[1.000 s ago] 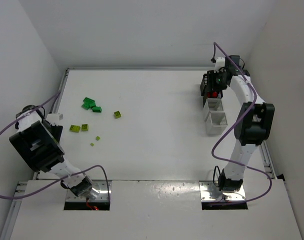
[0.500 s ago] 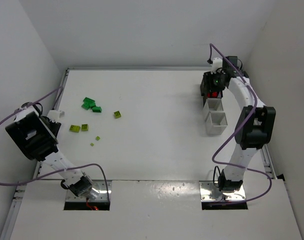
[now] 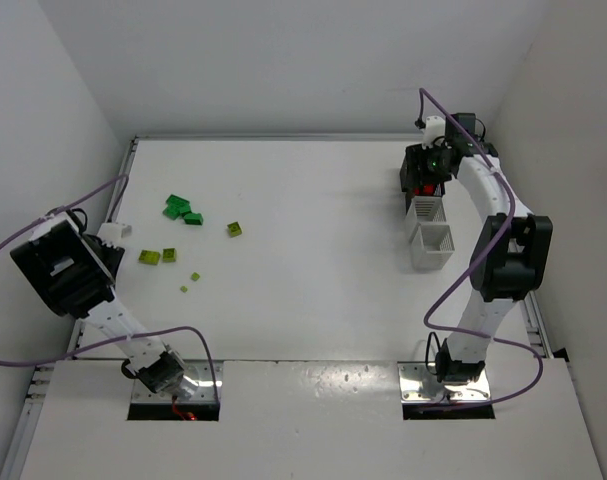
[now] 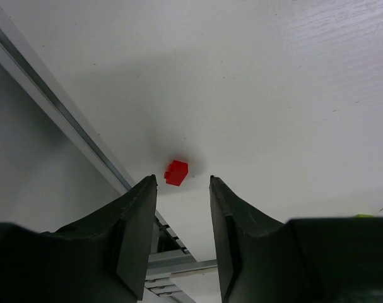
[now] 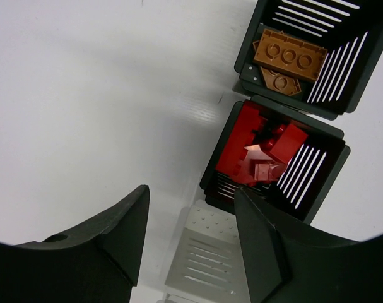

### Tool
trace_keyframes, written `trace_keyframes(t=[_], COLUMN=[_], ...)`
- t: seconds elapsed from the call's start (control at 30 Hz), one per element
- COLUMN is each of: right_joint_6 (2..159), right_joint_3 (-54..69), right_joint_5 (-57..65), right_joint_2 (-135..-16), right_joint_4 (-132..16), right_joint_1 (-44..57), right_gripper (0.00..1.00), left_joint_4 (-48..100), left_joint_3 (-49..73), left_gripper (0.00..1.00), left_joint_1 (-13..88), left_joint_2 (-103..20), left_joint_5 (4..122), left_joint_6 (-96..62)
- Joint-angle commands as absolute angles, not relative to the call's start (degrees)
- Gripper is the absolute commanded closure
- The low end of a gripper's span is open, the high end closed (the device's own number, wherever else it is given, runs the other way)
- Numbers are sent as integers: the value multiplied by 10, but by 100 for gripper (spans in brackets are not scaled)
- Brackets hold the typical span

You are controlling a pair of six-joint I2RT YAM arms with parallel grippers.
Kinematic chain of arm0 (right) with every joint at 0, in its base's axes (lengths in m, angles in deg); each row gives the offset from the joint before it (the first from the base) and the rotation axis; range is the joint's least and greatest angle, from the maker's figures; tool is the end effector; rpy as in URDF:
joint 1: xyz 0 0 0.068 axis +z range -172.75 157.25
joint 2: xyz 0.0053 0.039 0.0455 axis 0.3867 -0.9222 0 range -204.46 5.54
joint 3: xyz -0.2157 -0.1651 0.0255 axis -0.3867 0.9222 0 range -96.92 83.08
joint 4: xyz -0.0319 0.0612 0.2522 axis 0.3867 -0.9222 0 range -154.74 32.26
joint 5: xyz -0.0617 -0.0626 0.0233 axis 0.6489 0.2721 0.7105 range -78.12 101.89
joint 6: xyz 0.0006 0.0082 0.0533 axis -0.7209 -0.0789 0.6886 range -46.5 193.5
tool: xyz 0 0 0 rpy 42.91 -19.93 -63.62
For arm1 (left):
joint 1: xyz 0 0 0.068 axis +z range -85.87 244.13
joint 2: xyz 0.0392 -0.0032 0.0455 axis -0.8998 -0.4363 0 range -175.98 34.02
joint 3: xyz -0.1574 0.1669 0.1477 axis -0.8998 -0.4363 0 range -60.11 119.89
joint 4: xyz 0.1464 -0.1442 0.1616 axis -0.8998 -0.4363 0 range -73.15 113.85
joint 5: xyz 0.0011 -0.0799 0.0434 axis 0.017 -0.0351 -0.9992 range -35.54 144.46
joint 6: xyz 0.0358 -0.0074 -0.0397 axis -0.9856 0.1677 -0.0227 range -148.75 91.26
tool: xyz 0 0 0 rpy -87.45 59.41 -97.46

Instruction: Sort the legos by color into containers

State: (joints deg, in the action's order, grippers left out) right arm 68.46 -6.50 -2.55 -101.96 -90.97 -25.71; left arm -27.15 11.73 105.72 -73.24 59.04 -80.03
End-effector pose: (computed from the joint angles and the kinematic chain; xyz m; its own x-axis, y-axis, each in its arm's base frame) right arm 0.4190 -0.0128 0.2625 -0.7654 -0.0455 -0.6419 -0.1740 0.9750 0.1384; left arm 0.2558 0.2232 0.1632 -0.9802 0.1699 -0.1012 0.1709 0.9853 -0.0012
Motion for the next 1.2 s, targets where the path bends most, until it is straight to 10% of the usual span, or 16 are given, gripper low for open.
trace_keyframes(t=[0.0, 0.67, 1.17], right_joint_6=[678, 673, 667], right_joint_3=[-65, -70, -70], right_joint_5=[-22, -11, -88], right_joint_2=[-995, -1000, -999], right_joint_4=[-901, -896, -902], right_joint_1=[-256, -240, -219], right_gripper=[43, 42, 42], left_joint_4=[-264, -252, -314], left_joint_3=[114, 103, 95], left_gripper=[57, 63, 95], left_joint_1=[1064, 1064, 1057], left_joint_2=[-742, -764, -694], left_joint_5=[605, 589, 748], left_joint_6=[-813, -819, -835])
